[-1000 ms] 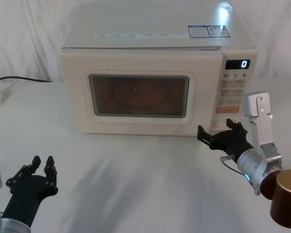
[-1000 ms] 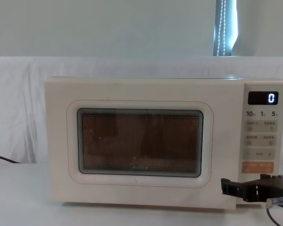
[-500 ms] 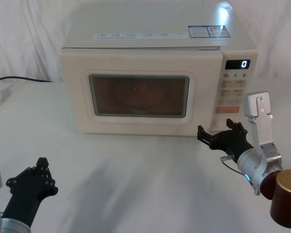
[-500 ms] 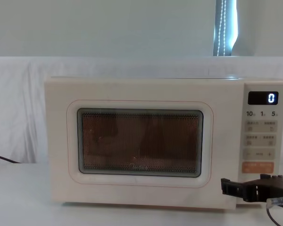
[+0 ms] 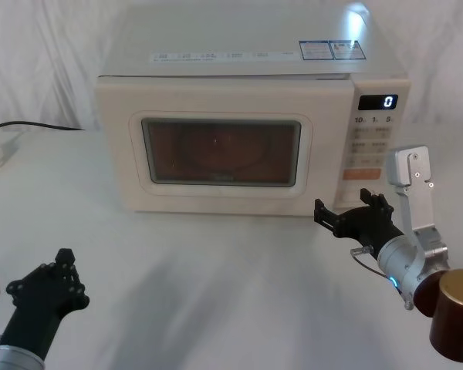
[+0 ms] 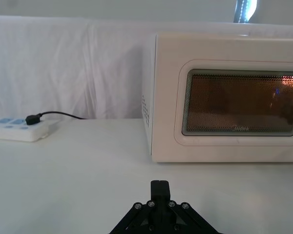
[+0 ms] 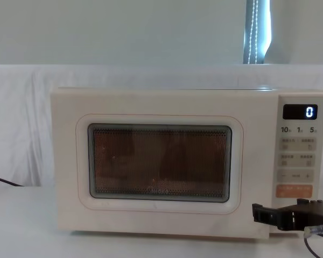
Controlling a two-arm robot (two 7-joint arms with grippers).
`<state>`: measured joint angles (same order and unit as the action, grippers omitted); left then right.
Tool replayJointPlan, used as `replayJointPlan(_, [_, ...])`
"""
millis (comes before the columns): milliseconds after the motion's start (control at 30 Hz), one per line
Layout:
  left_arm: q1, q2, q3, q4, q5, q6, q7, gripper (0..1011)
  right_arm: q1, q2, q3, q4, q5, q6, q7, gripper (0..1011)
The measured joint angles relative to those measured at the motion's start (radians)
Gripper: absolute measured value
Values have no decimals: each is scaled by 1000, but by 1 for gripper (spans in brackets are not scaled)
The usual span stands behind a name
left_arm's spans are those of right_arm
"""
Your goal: Press the button to open the microwave door with one hand; close the microwave door with the other hand.
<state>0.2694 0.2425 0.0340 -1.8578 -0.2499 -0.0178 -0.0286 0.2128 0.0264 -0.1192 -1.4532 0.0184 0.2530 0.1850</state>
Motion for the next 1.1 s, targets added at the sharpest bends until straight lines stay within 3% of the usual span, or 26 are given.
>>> replayJointPlan(333, [15,27,-60,-80,-44,63,-84,0,0,0,0,0,0,0,0,1002])
replayJointPlan(700, [-23,97,-146,-148,-227,189,-204,0,0,0,0,0,0,0,0,1002])
replayJointPlan(900, [-64,138,-146,-147,-309,242,-260,0,0,0,0,0,0,0,0,1002])
replayJointPlan(1100, [-115,169,-104,-127,-318,259,-273,0,0,0,0,0,0,0,0,1002])
